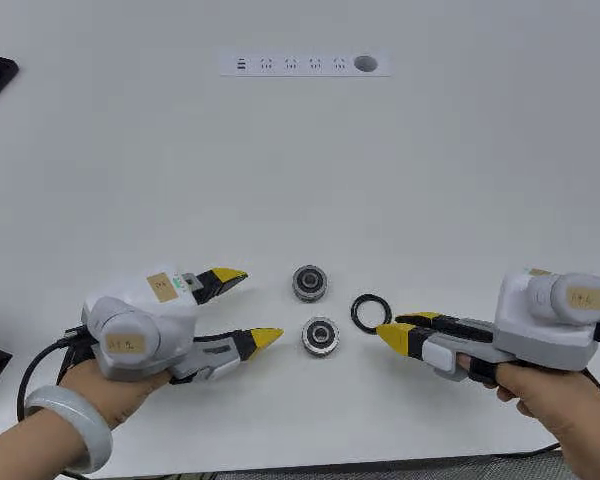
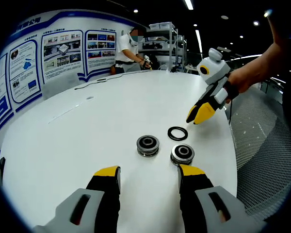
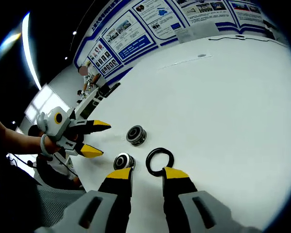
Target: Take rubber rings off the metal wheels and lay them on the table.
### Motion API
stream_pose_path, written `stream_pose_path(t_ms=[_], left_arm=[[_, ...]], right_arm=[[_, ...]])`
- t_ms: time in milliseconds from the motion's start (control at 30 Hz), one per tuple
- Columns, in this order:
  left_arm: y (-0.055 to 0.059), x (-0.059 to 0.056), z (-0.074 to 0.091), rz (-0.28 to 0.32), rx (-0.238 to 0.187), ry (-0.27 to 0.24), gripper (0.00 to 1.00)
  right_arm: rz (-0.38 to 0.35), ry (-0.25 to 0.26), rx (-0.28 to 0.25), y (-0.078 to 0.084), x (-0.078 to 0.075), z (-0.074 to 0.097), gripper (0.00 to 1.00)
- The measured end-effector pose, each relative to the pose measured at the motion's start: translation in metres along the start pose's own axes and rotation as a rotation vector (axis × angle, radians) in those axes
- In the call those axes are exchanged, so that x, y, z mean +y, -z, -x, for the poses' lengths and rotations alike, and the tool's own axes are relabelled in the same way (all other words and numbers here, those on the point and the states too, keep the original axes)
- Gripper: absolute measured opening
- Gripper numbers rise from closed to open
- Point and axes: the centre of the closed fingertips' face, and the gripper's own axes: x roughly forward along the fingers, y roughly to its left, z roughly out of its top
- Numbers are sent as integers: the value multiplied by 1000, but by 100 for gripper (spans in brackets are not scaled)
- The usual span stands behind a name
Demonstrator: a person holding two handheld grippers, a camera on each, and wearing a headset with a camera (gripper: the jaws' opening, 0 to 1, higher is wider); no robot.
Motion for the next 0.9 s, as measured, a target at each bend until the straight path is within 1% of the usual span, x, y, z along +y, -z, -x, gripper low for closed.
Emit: stream_pose_path(t_ms=[67,100,167,300,433,533,567,667,800,900], left_arm=[[-2,-2,5,4,-7,-2,49],[-3,-3,8,5,-13,-6,49],[-4,-6,13,12,-19,-8,49],[0,-10,20,15,-20,-13,49],[3,-16,27,28,-21,-22,51],[6,-20,31,39,-20,-26,52],[7,-22,33,46,-22,-25,53],[10,-26,37,59,-20,-27,56],[11,-29,44,76,-28,-34,57],[13,-31,48,94,-36,-39,58]], right_arm=[[9,-1,-1,0,3,2,31],[32,3,-6,-1,4,3,34],[46,6,7,2,6,4,38],[90,14,31,8,9,7,39],[128,27,45,15,12,10,48],[162,34,64,21,14,11,51],[187,43,69,23,14,12,53],[224,50,73,26,16,14,61],[265,55,71,28,19,17,64],[303,65,50,27,19,20,66]])
